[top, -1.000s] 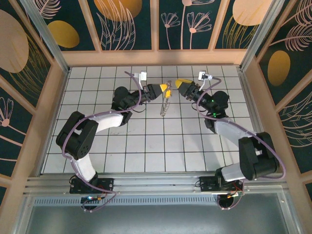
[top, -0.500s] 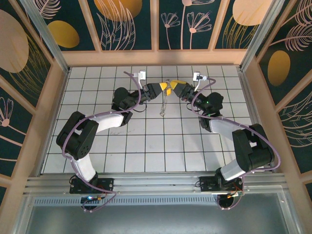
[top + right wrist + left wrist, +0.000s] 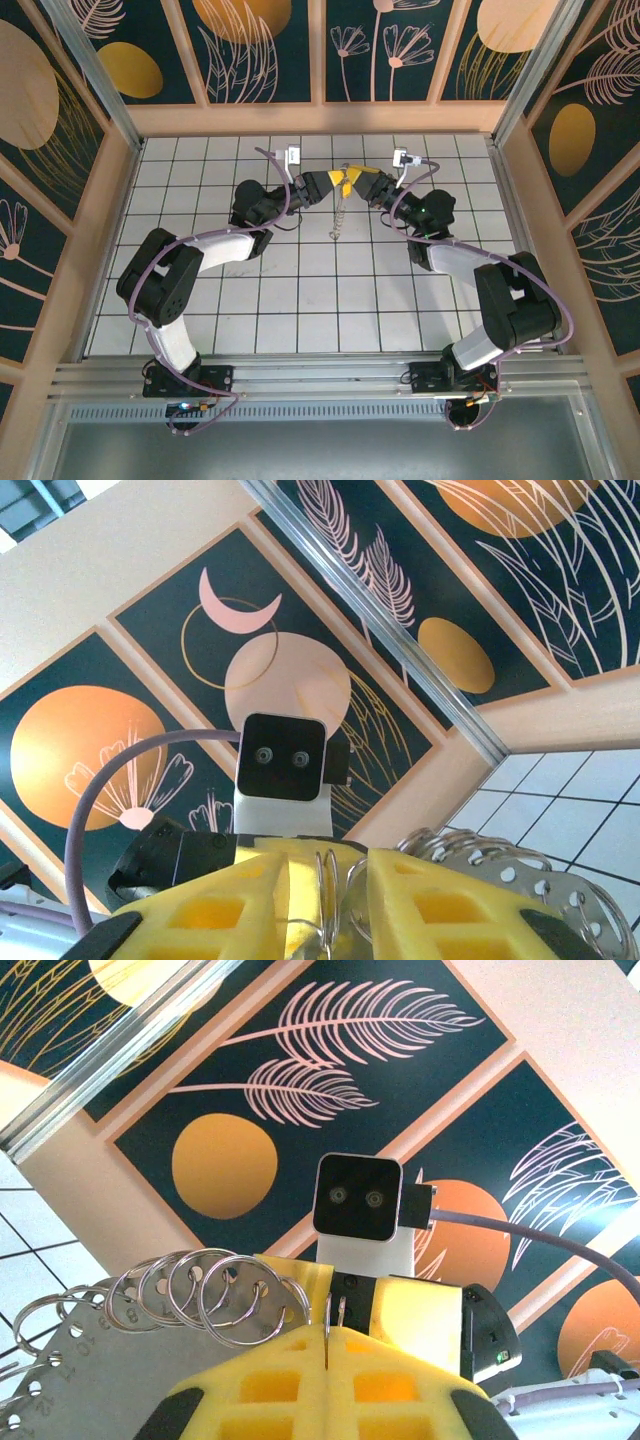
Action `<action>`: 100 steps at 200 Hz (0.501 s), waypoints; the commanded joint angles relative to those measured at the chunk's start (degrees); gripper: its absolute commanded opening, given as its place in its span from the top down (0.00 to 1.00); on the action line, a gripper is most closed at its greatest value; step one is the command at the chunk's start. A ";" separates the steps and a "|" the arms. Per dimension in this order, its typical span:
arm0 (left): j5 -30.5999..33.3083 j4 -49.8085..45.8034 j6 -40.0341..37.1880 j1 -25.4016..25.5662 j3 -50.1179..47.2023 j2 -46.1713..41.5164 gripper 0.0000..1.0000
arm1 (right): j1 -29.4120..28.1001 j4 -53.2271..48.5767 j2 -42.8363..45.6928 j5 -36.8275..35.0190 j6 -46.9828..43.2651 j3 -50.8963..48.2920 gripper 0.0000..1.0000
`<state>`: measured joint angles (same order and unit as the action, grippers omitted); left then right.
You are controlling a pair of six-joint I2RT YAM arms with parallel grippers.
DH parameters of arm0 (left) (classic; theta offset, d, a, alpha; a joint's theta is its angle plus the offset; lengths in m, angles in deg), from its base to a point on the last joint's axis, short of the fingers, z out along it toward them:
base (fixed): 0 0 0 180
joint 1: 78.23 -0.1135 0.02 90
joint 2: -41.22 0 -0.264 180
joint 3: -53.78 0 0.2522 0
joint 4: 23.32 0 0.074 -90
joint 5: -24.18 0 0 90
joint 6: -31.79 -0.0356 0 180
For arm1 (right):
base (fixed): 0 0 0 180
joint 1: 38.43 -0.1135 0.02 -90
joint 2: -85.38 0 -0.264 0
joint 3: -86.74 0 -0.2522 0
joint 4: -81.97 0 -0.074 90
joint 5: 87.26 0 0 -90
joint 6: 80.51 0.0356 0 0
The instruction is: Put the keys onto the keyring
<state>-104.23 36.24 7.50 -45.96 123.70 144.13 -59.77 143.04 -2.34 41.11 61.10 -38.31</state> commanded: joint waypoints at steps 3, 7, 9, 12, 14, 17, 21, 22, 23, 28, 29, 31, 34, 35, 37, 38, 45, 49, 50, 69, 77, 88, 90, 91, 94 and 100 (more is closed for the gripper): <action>0.76 3.67 0.18 0.25 0.26 0.35 1.00 | -0.53 2.56 -0.67 -0.56 -0.28 1.80 0.71; 0.86 3.67 0.19 0.25 0.26 0.34 1.00 | -0.50 2.52 -0.66 -0.70 -0.18 1.79 0.70; 0.88 3.63 0.16 0.25 0.33 0.35 1.00 | -0.44 2.52 -0.60 -0.74 -0.15 1.79 0.70; 0.95 3.59 0.11 0.25 0.42 0.29 1.00 | -0.42 2.51 -0.60 -0.80 -0.08 1.83 0.70; 0.90 3.50 0.07 0.25 0.50 0.32 1.00 | -0.40 2.58 -0.65 -0.83 -0.10 1.87 0.70; 0.89 3.35 0.11 0.20 0.65 0.38 1.00 | -0.38 2.60 -0.62 -0.91 -0.07 1.88 0.71; 0.82 3.20 0.11 0.25 0.78 0.36 1.00 | -0.45 2.54 -0.67 -1.05 0.02 2.03 0.72; 0.81 3.17 0.07 0.25 0.83 0.40 1.00 | -0.45 2.48 -0.68 -1.08 0.04 2.04 0.72; 0.80 3.16 0.09 0.25 0.85 0.38 1.00 | -0.41 2.41 -0.69 -1.09 0.05 2.18 0.73; 0.71 3.16 0.07 0.25 0.92 0.31 1.00 | -0.43 2.18 -0.98 -1.02 0.23 2.45 0.74; 0.71 3.11 0.01 0.25 0.95 0.29 1.00 | -0.44 2.17 -1.02 -0.97 0.28 2.52 0.75; 0.71 3.05 -0.02 0.20 0.96 0.27 1.00 | -0.41 2.17 -1.13 -0.83 0.38 2.63 0.76; 0.71 2.94 -0.08 0.23 0.97 0.20 1.00 | -0.41 2.28 -1.32 -0.62 0.59 2.74 0.77; 0.71 2.91 -0.07 0.24 0.97 0.19 1.00 | -0.43 2.31 -1.36 -0.55 0.59 2.79 0.77; 0.77 2.82 -0.15 0.25 0.97 0.14 1.00 | -0.43 2.44 -1.48 -0.40 0.66 2.87 0.78; 0.79 2.81 -0.15 0.25 0.97 0.16 1.00 | -0.44 2.48 -1.53 -0.31 0.71 2.90 0.78; 0.80 2.63 -0.32 0.25 1.03 0.09 1.00 | -0.45 2.81 -1.75 -0.06 1.02 2.93 0.80; 0.80 2.54 -0.40 0.20 1.03 -0.03 1.00 | -0.41 2.94 -1.76 -0.05 1.23 2.87 0.82; 0.80 2.53 -0.45 0.23 1.04 -0.06 1.00 | -0.43 2.99 -1.76 -0.05 1.26 2.85 0.82; 0.88 2.56 -0.52 0.27 1.06 0.01 1.00 | -0.57 3.31 -1.89 0.04 1.30 2.32 0.94; 0.87 2.64 -0.50 0.25 1.04 0.09 1.00 | -0.67 3.53 -1.90 0.05 1.29 2.08 0.97; 0.87 2.66 -0.54 0.25 0.97 0.16 1.00 | -0.76 3.63 -1.95 0.12 1.42 1.80 0.98; 0.84 2.70 -0.51 0.23 0.97 0.16 1.00 | -0.75 3.59 -2.06 0.13 1.39 1.75 0.98; 0.86 2.70 -0.50 0.28 0.97 0.17 1.00 | -0.73 3.58 -2.04 0.13 1.39 1.72 0.98; 0.88 2.71 -0.52 0.25 1.03 0.13 1.00 | -0.76 3.61 -2.04 0.13 1.38 1.70 0.97; 0.81 2.71 -0.58 0.20 1.06 0.16 1.00 | -0.81 3.73 -2.18 0.28 1.40 1.61 0.96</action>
<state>-103.62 35.91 7.46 -45.98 123.70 144.13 -59.90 143.63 -3.72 41.11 62.42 -37.19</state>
